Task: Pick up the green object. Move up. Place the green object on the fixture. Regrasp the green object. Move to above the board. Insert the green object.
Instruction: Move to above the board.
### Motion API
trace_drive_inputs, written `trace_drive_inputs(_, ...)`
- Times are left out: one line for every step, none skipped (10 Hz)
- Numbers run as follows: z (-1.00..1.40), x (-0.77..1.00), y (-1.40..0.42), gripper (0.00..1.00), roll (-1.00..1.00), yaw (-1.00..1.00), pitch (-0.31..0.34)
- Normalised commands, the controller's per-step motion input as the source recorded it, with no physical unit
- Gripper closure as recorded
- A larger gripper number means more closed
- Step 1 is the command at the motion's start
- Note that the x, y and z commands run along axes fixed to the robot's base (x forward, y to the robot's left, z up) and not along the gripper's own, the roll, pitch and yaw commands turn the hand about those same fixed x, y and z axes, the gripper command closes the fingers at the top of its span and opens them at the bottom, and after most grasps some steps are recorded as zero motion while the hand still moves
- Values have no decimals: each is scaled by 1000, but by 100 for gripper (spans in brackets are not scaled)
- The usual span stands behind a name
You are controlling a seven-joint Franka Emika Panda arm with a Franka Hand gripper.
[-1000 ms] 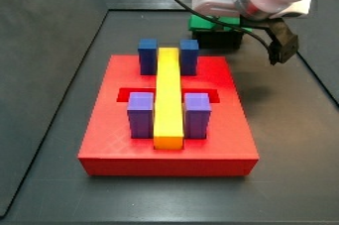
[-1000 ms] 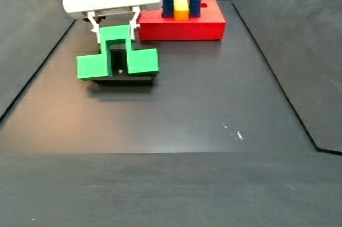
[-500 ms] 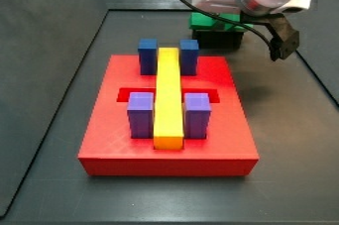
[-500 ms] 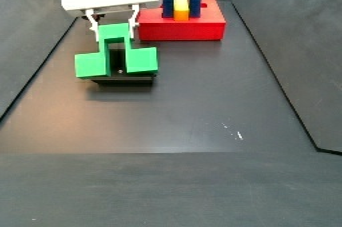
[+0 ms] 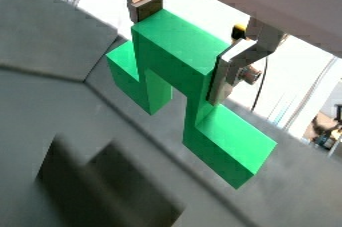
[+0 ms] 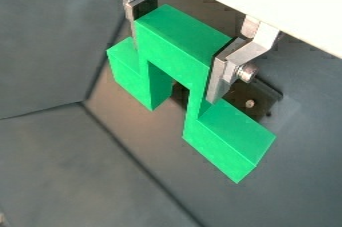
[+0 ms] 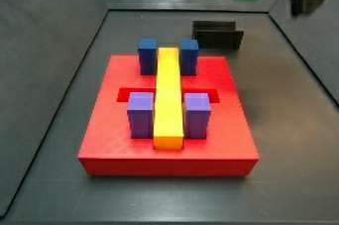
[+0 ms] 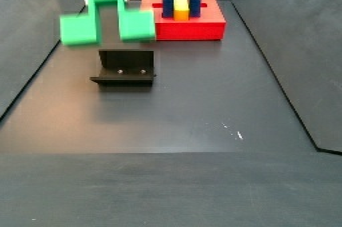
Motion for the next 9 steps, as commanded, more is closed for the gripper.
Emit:
trace_drive_inputs(1400, -17, 22, 100, 6, 2, 13)
trace_drive_inputs(1400, -7, 22, 100, -9, -4, 21)
trace_drive_inputs(1400, 10, 24, 100, -14, -4, 29)
trace_drive_inputs(621, 16, -3, 100, -10, -2, 48)
trace_drive_inputs(232, 28, -7, 100, 4, 1, 69)
trace_drive_inputs(226, -1053, -1400, 100, -1000, 4, -7)
trace_drive_inputs(227, -1057, -1400, 100, -1000, 6, -9)
trace_drive_inputs(230, -1175, -1400, 100, -1000, 17, -51)
trace_drive_inputs(221, -1193, -1400, 100, -1000, 20, -60)
